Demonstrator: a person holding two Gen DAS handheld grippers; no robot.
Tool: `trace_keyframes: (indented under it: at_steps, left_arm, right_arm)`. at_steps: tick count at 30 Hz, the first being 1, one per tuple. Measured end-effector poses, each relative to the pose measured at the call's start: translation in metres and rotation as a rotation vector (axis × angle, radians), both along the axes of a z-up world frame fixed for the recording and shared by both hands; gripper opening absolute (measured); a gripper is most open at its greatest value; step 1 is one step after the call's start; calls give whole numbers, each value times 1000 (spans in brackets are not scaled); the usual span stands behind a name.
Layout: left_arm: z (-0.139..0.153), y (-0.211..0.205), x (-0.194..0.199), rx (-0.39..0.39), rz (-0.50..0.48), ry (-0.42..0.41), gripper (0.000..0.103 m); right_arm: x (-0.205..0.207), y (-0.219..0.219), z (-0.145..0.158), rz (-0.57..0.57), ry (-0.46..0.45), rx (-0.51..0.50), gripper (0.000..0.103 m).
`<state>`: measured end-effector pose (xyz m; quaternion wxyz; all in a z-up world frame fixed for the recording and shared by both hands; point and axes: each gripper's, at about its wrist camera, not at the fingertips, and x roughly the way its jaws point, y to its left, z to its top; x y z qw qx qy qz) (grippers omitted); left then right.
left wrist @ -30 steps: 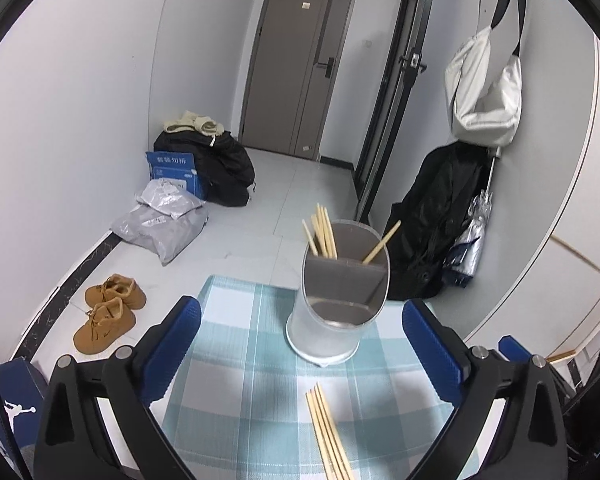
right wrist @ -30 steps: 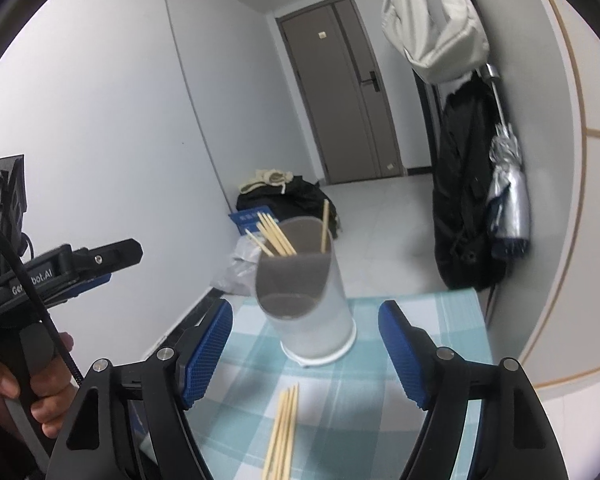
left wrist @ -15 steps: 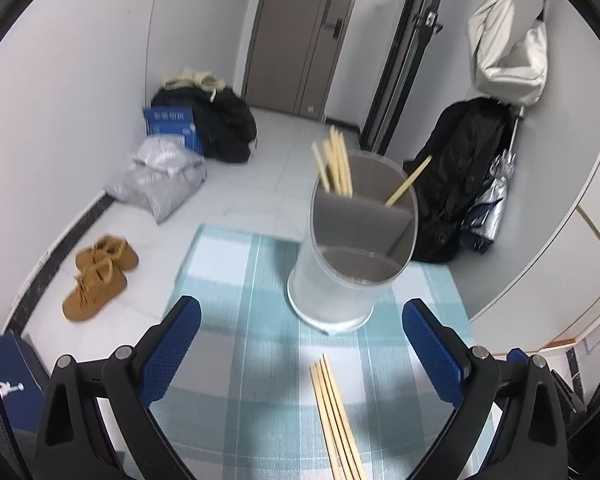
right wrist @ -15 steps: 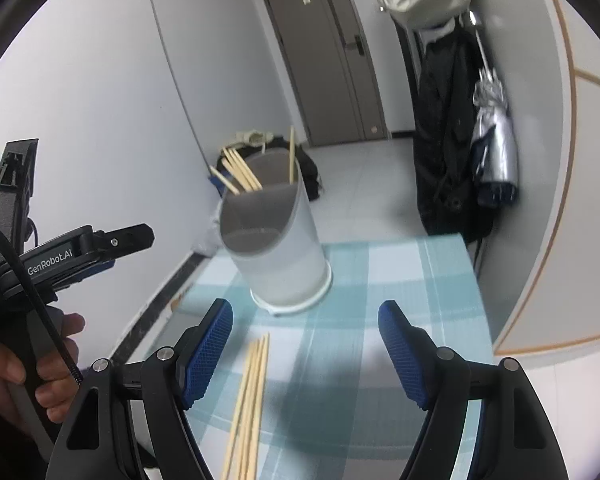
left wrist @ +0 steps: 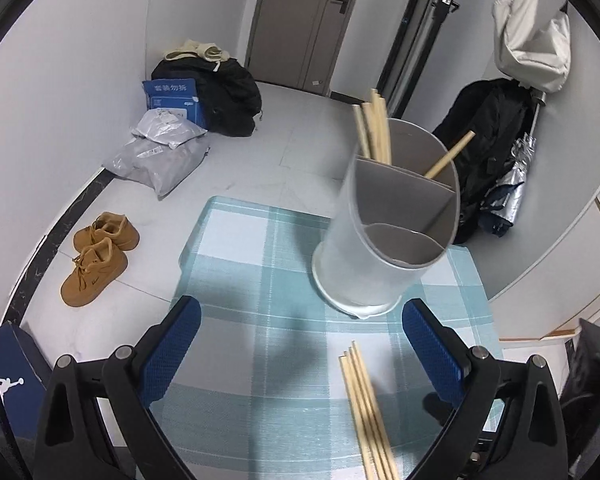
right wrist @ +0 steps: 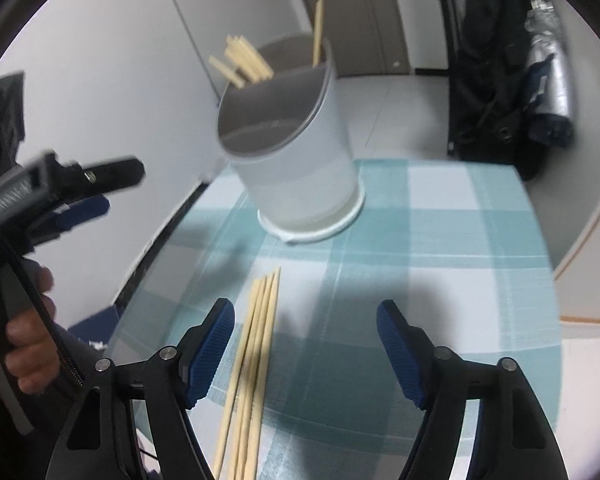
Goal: Organize utensils
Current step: 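Lower both grippers toward the remaining chopsticks on the cloth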
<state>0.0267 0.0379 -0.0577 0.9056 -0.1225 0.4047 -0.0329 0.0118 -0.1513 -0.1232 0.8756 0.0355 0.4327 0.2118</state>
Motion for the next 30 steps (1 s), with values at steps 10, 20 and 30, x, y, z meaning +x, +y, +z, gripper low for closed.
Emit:
trace_keyframes:
  at_steps: [10, 20, 30]
  left_arm:
    - [-15, 34, 7, -35, 73, 45, 99]
    - [-23, 46, 9, -73, 91, 68, 99]
    - [-14, 55, 3, -113, 131, 14, 99]
  right_arm:
    - [11, 35, -24, 41, 74, -103, 47]
    - [13, 57, -33, 103, 112, -214, 24]
    - [14, 51, -41, 132, 175, -236, 18]
